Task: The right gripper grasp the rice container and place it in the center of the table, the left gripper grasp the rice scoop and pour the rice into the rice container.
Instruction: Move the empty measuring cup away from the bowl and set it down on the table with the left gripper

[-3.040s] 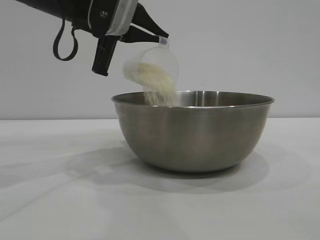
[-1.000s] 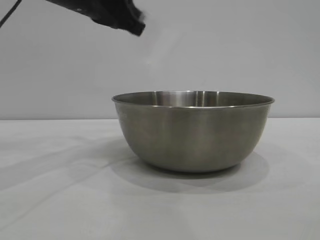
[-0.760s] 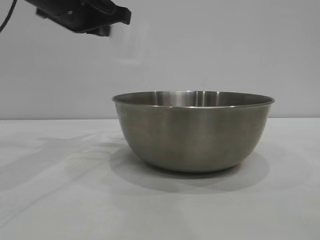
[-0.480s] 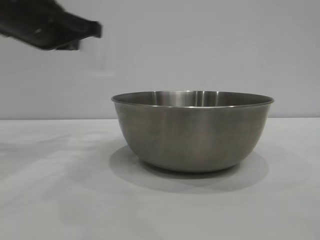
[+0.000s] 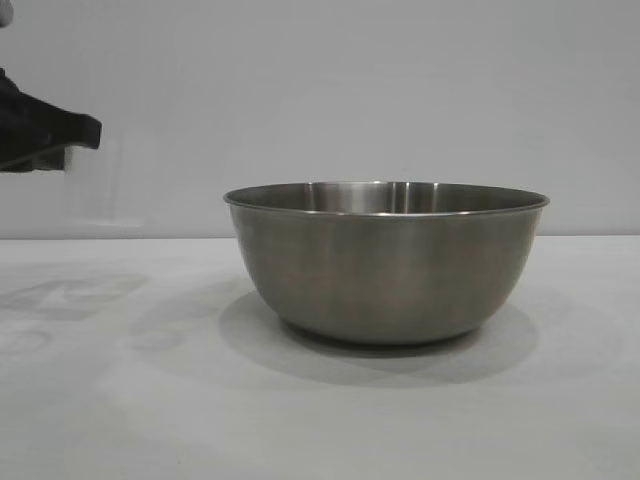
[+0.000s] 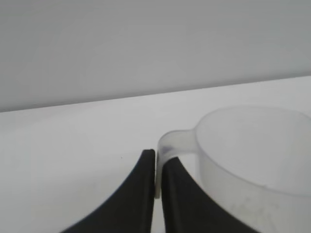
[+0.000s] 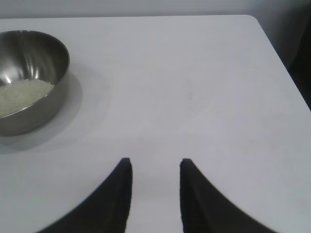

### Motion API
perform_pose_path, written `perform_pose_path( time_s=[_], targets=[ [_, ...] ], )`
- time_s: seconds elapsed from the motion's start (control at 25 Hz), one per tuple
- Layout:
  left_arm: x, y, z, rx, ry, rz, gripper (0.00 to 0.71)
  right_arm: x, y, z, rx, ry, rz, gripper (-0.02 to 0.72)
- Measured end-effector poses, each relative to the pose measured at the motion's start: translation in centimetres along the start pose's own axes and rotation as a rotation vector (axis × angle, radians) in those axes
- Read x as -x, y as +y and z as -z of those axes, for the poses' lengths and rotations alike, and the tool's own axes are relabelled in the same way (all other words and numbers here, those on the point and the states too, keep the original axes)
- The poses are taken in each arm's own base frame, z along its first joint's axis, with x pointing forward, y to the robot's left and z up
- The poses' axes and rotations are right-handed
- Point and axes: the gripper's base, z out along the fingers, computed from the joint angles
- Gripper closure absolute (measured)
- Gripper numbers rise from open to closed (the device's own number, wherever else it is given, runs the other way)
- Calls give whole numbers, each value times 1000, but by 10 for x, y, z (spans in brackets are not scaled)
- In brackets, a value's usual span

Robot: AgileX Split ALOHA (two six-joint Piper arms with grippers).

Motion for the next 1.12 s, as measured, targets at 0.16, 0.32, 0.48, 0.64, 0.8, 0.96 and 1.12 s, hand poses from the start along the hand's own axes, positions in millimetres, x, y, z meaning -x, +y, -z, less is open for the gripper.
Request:
perform_pose_path(
  time_s=[0.16, 0.32, 0.48, 0.64, 0.8, 0.96, 1.12],
  targets=[
    [-20, -1, -4, -5, 62, -6, 710, 0, 0, 0, 0, 0, 0, 471],
    [-36, -3, -6, -40, 101, -27, 710, 0, 0, 0, 0, 0, 0, 471],
    [-40, -7, -6, -84, 104, -46, 557, 0, 0, 0, 0, 0, 0, 471],
    [-41, -8, -3, -100, 99, -51, 480, 0, 0, 0, 0, 0, 0, 471],
    [-50, -8, 13, -114, 109, -38, 455, 0, 0, 0, 0, 0, 0, 471],
    [-64, -7, 35, -115, 190, -31, 455, 0, 0, 0, 0, 0, 0, 471],
    [-55, 1, 41, -52, 168, -5, 455, 0, 0, 0, 0, 0, 0, 471]
  ],
)
